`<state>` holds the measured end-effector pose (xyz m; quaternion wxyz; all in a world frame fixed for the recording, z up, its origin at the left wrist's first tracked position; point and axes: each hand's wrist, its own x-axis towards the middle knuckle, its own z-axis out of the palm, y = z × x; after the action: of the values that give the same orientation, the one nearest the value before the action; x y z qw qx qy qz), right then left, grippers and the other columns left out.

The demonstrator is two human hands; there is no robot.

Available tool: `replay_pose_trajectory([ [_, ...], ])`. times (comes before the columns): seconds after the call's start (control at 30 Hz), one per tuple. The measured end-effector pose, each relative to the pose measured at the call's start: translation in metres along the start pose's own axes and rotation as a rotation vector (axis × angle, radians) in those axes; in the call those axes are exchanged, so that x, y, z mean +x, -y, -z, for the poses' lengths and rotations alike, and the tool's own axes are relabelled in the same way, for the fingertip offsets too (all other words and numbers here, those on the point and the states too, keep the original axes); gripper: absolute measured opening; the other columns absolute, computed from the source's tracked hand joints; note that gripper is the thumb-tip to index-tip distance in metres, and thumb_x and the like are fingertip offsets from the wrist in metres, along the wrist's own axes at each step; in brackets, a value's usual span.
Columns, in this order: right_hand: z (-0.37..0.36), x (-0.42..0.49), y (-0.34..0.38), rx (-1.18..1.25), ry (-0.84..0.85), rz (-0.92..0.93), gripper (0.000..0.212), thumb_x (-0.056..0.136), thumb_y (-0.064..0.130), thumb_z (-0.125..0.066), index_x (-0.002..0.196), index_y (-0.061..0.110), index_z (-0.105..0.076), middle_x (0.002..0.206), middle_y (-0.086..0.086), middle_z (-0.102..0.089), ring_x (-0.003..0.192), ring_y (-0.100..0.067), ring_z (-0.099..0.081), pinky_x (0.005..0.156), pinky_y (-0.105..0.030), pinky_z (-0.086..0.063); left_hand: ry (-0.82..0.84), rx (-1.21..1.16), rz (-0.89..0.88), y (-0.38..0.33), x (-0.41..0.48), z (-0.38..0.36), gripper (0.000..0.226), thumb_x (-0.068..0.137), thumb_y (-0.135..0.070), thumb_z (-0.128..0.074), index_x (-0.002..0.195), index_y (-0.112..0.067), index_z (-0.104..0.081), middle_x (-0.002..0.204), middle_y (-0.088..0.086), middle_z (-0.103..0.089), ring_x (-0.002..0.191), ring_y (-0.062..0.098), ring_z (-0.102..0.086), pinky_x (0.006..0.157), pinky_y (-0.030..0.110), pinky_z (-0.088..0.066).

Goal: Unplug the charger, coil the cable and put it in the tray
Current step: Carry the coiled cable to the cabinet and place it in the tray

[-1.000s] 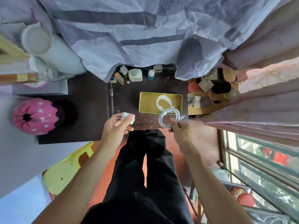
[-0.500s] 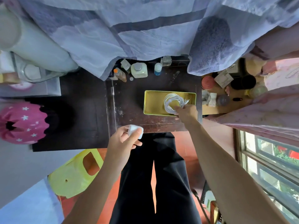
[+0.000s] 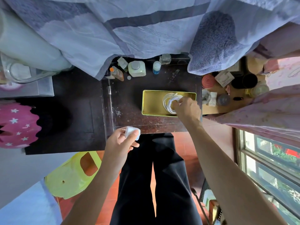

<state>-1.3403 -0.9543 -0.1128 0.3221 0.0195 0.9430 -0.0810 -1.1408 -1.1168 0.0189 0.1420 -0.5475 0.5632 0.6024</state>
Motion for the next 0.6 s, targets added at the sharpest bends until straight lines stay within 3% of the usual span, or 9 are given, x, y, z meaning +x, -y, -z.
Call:
replay_pose_trajectory([
  [0.13, -0.017, -0.008, 0.018, -0.148, 0.092, 0.111, 0.060, 0.087, 0.066, -0.071, 0.105, 0.009, -0.073, 0.102, -0.008, -0.076, 0.082, -0.028, -0.067, 0.070, -0.033, -0.046, 0.004, 0.025, -0.038, -0.002, -0.004, -0.008, 0.047, 0.076, -0.053, -0.071, 0.112, -0.022, -0.070, 0.090, -0.010, -0.080, 0.074, 0.011, -0.078, 0.066, 0.019, -0.057],
  [0.27, -0.027, -0.001, 0.018, -0.164, 0.070, 0.073, 0.041, 0.094, 0.042, -0.074, 0.119, 0.011, -0.071, 0.113, -0.009, -0.076, 0.100, -0.030, -0.073, 0.077, -0.035, -0.051, 0.013, 0.020, -0.078, -0.004, -0.007, -0.013, 0.052, 0.069, -0.061, -0.070, 0.107, -0.025, -0.071, 0.091, -0.012, -0.079, 0.073, 0.011, -0.078, 0.061, 0.014, -0.055],
  [0.4, -0.026, 0.002, 0.011, -0.114, 0.040, 0.022, 0.027, 0.096, 0.023, -0.070, 0.120, 0.009, -0.070, 0.114, -0.012, -0.076, 0.102, -0.033, -0.074, 0.085, -0.040, -0.059, 0.021, 0.028, -0.076, -0.005, -0.006, -0.015, 0.054, 0.067, -0.063, -0.069, 0.107, -0.026, -0.070, 0.090, -0.013, -0.079, 0.073, 0.010, -0.077, 0.062, 0.015, -0.055],
  [0.6, -0.025, 0.002, 0.002, -0.115, 0.019, -0.005, 0.024, 0.093, 0.014, -0.067, 0.115, 0.006, -0.073, 0.112, -0.015, -0.076, 0.101, -0.037, -0.074, 0.078, -0.038, -0.055, 0.049, -0.006, -0.083, -0.002, -0.006, -0.019, 0.047, 0.068, -0.061, -0.071, 0.102, -0.028, -0.071, 0.091, -0.010, -0.079, 0.072, 0.011, -0.077, 0.061, 0.016, -0.055],
])
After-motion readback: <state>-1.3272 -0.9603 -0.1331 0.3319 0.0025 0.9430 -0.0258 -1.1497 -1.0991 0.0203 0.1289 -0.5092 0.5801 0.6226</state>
